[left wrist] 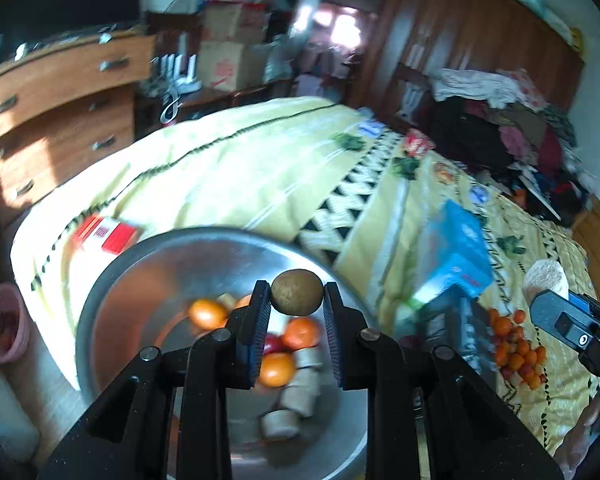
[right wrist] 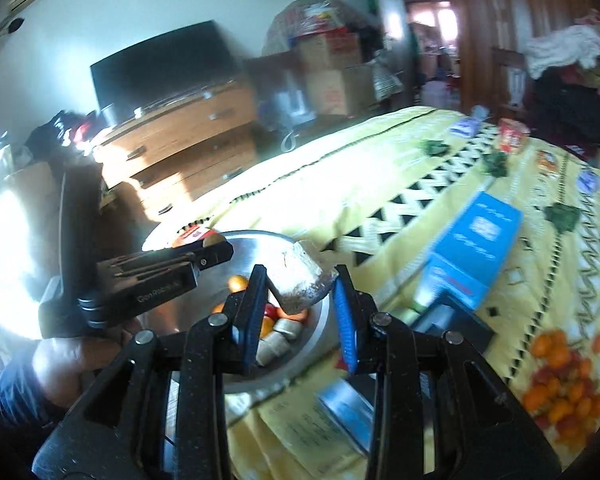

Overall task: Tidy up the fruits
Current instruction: 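Carry the kiwi and beige cube over the steel bowl with both tools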

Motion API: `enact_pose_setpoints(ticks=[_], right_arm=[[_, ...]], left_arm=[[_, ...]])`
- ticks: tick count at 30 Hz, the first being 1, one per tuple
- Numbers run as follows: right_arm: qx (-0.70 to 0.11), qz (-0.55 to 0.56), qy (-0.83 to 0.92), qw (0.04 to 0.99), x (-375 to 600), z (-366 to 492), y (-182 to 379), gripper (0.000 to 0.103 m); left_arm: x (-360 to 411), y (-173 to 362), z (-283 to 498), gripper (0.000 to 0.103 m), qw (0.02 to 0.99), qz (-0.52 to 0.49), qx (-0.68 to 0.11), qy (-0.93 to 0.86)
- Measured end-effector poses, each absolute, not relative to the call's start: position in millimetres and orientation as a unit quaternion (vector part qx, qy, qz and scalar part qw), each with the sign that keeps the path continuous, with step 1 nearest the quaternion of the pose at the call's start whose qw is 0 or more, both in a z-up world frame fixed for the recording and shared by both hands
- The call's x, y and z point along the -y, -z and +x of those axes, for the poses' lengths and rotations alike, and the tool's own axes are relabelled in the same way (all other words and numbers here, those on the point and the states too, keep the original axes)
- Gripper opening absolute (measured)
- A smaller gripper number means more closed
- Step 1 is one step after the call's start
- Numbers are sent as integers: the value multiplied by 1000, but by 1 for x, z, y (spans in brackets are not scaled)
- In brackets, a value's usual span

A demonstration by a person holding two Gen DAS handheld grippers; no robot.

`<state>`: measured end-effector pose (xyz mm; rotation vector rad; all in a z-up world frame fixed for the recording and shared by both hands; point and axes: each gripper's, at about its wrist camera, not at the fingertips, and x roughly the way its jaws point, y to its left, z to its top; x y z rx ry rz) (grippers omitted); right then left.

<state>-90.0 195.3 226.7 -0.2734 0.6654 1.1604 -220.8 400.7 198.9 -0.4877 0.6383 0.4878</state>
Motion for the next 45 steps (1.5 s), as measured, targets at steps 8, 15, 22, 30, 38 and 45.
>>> enact_pose_setpoints(ticks=[8, 15, 22, 30, 38, 45], right_arm=[[-365, -155, -556, 731, -248, -107, -177, 33], [-395, -171, -544, 720, -251, -110, -154, 33], [-400, -177, -543, 717, -257, -119, -152, 33], [-400, -181, -543, 716, -261, -121, -151, 33], [-401, -182, -543, 715, -263, -121, -148, 33], [-409, -183, -540, 712, -265, -120, -141, 33]], left_arm=[[-421, -145, -229, 26, 859, -237, -374, -256], [-419, -134, -226, 26, 854, -225, -391, -261], [-417, -136, -227, 26, 854, -227, -390, -259], [-418, -135, -227, 26, 854, -231, -389, -257], [-419, -132, -228, 26, 853, -235, -391, -254], [-418, -131, -227, 26, 855, -236, -390, -248]])
